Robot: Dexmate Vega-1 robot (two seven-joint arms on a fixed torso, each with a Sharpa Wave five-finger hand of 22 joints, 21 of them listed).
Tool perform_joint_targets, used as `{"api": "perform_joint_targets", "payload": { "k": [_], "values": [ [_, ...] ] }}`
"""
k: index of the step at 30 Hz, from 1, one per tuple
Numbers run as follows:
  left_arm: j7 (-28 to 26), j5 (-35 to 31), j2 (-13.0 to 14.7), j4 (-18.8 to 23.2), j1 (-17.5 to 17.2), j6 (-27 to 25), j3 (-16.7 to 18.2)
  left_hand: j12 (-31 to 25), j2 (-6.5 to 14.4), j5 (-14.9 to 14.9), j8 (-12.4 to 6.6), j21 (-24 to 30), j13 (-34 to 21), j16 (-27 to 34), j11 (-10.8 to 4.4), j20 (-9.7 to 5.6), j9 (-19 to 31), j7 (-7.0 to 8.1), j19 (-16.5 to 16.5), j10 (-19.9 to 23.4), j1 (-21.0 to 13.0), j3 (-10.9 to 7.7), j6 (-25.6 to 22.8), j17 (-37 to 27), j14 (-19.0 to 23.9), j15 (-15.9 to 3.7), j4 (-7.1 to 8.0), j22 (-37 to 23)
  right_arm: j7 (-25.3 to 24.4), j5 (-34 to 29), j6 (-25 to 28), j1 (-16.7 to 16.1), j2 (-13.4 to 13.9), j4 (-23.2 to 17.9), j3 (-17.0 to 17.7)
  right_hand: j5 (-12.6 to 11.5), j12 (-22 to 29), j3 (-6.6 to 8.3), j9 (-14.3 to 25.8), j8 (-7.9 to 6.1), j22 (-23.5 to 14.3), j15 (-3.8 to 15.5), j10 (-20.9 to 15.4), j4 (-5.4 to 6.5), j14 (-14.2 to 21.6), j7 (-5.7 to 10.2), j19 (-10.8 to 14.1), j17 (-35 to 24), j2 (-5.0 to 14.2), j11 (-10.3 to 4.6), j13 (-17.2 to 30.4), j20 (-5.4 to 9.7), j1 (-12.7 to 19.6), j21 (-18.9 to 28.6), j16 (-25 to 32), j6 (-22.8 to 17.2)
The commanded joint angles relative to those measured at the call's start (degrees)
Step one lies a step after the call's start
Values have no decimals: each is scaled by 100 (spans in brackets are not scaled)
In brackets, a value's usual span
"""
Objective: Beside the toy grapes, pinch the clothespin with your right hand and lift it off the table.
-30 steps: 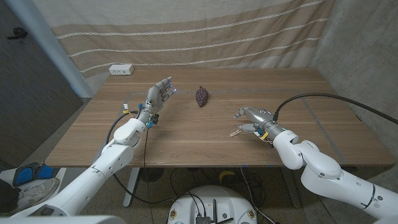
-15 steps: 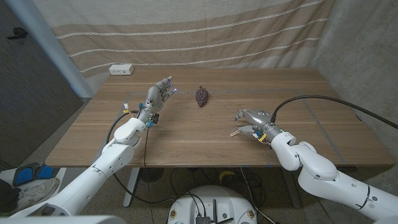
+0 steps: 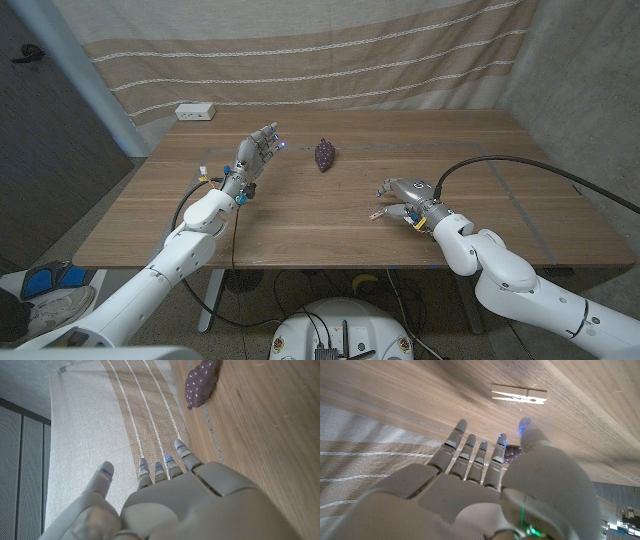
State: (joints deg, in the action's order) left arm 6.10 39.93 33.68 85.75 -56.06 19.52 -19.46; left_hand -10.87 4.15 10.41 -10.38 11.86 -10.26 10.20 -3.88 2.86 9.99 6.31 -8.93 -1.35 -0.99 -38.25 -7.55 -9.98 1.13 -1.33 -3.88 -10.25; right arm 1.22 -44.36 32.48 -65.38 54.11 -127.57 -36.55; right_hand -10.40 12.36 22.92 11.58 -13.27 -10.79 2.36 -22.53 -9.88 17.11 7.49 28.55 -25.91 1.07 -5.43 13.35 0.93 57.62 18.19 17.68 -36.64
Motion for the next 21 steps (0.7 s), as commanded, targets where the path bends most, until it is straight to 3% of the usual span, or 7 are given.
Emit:
{"api": "perform_joint_targets", "payload": {
  "k": [1,21],
  "values": [
    [-20,10,14,69,-39,-16,5,-43,118,-1,-28,6,-16,30,-1,29,17,6,7,13,58,28,-52,-34,-14,-20,-5,-34,21,-228,71,32,-81,179,-151,-11,20,0,25,-33,-15,715,-29,-3,43,12,23,-27,40,-37,13,34,51,8,40,-55],
    [-22,-10,12,56,-5,-40,-14,-42,109,6,-17,6,-15,30,-9,27,17,10,5,11,57,41,-41,-31,-13,-22,6,-34,-84,-73,-29,50,-137,502,-155,-3,52,-62,26,-66,-18,766,-143,-3,125,-71,101,-32,13,-21,15,83,161,36,94,-177]
  ]
}}
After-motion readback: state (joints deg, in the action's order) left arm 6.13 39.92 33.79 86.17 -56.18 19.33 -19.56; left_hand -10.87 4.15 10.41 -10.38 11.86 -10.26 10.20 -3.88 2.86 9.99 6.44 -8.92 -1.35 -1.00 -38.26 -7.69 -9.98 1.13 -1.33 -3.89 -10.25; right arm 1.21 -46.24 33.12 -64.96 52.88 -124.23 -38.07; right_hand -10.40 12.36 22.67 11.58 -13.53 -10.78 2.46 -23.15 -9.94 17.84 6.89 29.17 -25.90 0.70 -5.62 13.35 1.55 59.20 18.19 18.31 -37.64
